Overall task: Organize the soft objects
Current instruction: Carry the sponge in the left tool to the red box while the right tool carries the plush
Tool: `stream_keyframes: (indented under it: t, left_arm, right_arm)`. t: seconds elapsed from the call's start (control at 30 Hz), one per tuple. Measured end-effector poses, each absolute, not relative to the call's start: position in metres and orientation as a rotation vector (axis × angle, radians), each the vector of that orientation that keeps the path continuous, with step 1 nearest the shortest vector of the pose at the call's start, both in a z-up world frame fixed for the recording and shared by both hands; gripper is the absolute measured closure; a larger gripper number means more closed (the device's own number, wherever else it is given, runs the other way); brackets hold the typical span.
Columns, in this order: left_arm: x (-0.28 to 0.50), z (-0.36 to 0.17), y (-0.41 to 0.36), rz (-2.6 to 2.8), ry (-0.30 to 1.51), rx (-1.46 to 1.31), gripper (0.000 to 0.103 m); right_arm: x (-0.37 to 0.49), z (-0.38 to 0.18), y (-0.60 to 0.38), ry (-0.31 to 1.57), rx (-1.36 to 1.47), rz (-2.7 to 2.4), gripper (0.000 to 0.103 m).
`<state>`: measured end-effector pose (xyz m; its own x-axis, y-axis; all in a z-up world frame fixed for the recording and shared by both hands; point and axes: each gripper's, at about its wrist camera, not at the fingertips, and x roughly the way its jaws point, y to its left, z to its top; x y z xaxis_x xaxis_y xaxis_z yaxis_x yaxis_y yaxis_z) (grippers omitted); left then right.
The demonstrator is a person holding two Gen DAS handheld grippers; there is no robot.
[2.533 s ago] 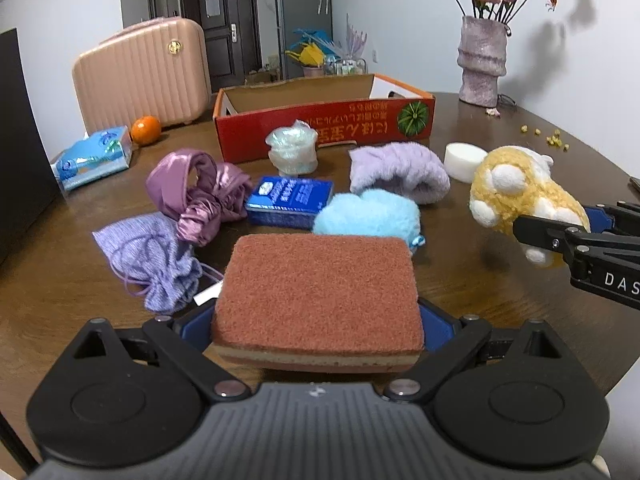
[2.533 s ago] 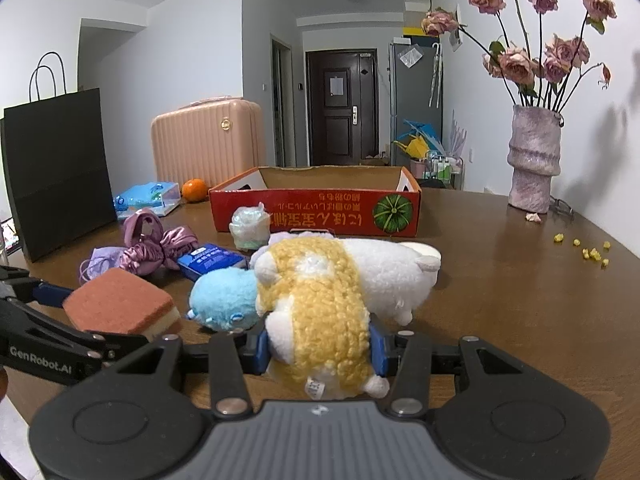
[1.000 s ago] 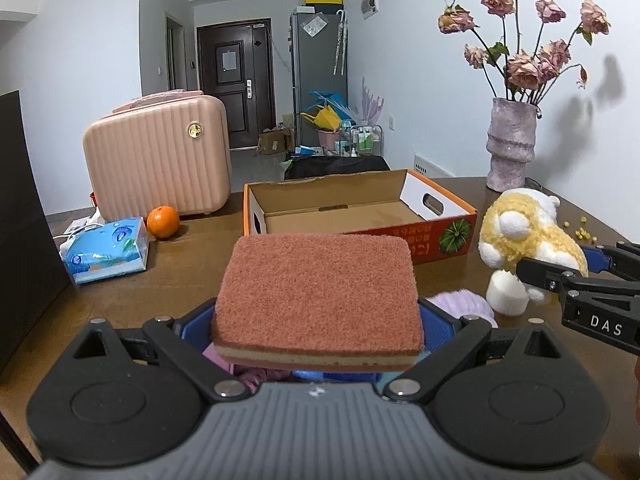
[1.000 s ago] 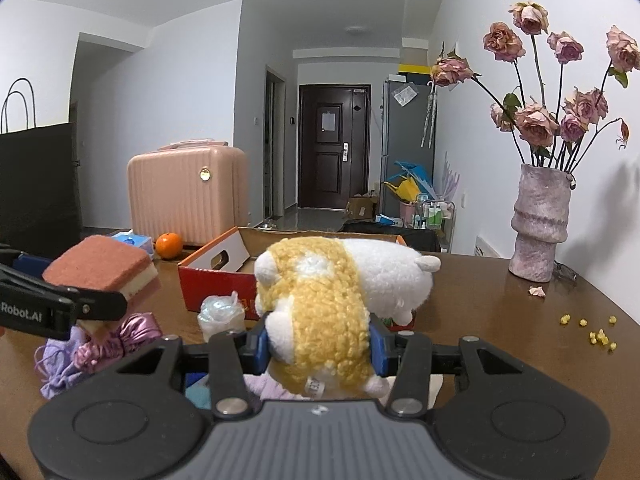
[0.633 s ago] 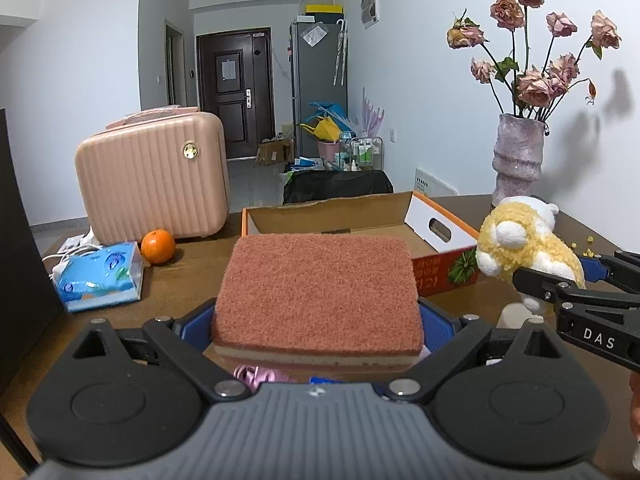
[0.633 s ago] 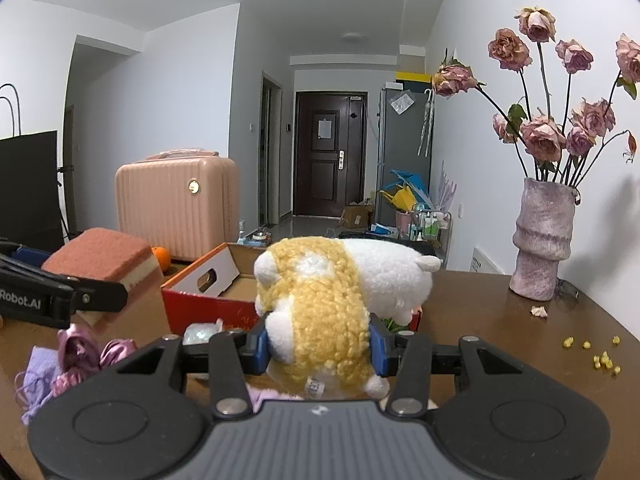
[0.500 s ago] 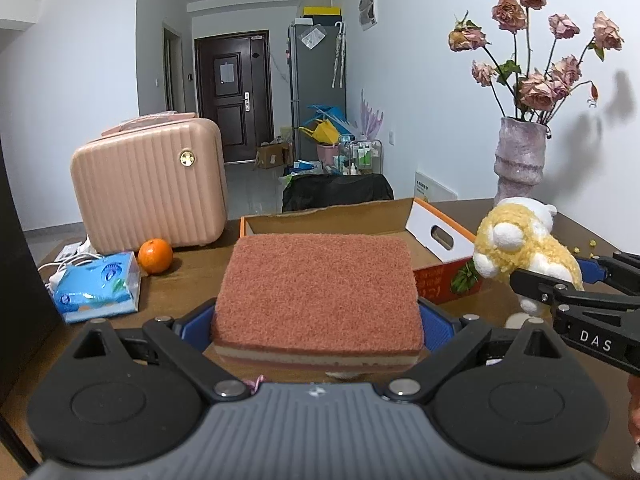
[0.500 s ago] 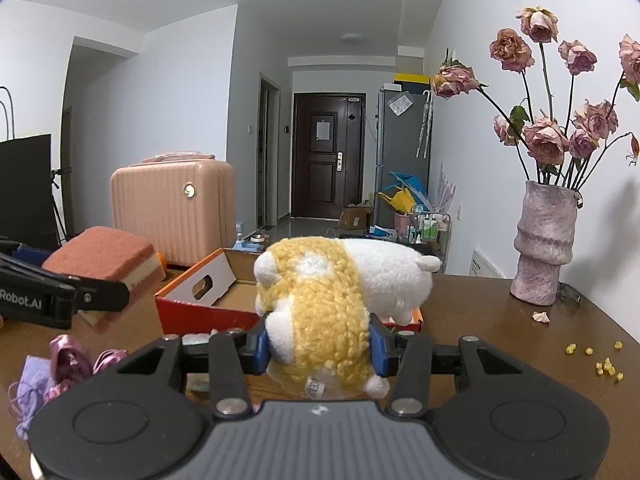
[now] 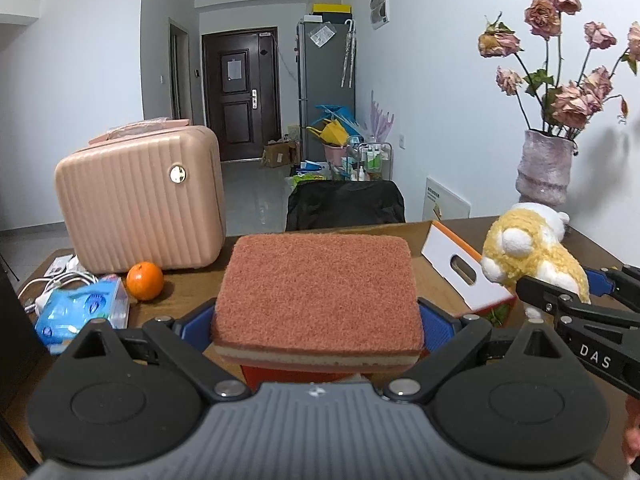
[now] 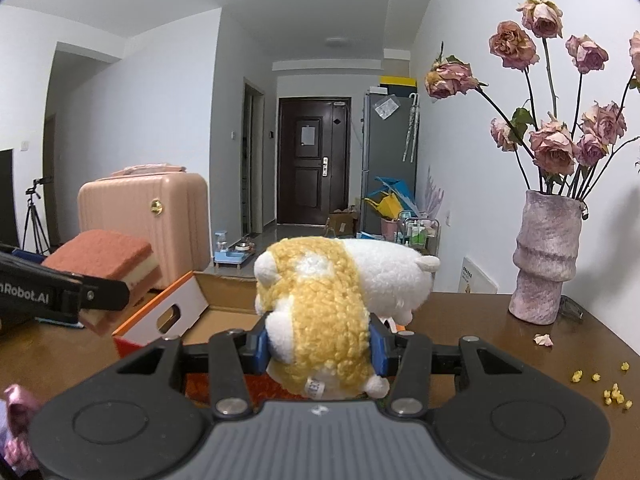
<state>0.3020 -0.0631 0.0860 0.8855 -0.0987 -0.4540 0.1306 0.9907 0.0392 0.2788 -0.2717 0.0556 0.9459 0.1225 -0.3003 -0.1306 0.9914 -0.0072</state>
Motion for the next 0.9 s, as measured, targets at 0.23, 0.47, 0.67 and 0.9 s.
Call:
stream_keyframes:
  t: [0.23, 0.47, 0.67, 0.9]
  left_arm:
    - [0.34, 0.09, -0.068, -0.094, 0.472, 0.071, 0.004]
    - [0.375, 0.085, -0.07, -0.062, 0.49, 0.059, 0.004]
    - [0.403, 0.068, -0.068, -0.039, 0.529, 0.036, 0.004]
    - [0.423, 0.045, -0.067, -0.014, 0.56, 0.023, 0.004]
  right_arm:
    - [0.311, 0.059, -0.272, 0.304, -0.039, 0.118, 0.057]
    - [0.342, 0.062, -0.268, 0.304, -0.05, 0.126, 0.057]
    - [0.365, 0.065, -0.267, 0.31, -0.042, 0.126, 0.057]
    - [0.394, 0.06, -0.265, 0.338, -0.035, 0.132, 0.057]
